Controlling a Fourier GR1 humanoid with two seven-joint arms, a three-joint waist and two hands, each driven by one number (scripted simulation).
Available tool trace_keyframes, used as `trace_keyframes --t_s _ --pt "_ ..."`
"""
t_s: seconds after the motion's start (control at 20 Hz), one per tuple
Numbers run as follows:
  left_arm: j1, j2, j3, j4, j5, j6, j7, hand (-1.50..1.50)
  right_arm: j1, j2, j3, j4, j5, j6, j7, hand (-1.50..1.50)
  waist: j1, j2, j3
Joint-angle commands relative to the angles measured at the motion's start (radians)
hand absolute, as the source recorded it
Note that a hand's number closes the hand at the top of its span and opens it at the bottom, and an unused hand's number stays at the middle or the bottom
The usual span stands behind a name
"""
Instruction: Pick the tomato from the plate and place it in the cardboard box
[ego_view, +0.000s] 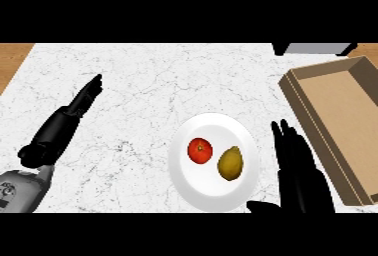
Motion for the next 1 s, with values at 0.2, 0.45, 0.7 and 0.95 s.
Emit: trace_keyframes --t_s 0.2,0.45,0.7,0.95 --pt "-0.016 -0.028 -0.023 0.001 -0.011 -0.022 -0.016 0.0 -0.254 0.282 0.154 0.154 0.067 0.417 0.382 -1.5 0.036 0.002 0.003" --pt "-0.036 -0.024 0.003 0.01 0.005 -0.033 0.005 0.0 -0.356 0.287 0.117 0.233 -0.059 0.47 0.499 -1.5 0.036 0.002 0.005" --pt "-0.042 -0.057 -0.02 0.042 -0.021 -0.028 0.001 0.0 -0.432 0.288 0.117 0.331 -0.149 0.397 0.581 -1.5 0.023 0.003 0.007" --pt "-0.043 -0.057 0.001 0.072 -0.029 -0.029 -0.032 0.0 -0.535 0.288 0.07 0.39 -0.254 0.414 0.607 -1.5 0.023 0.001 0.006"
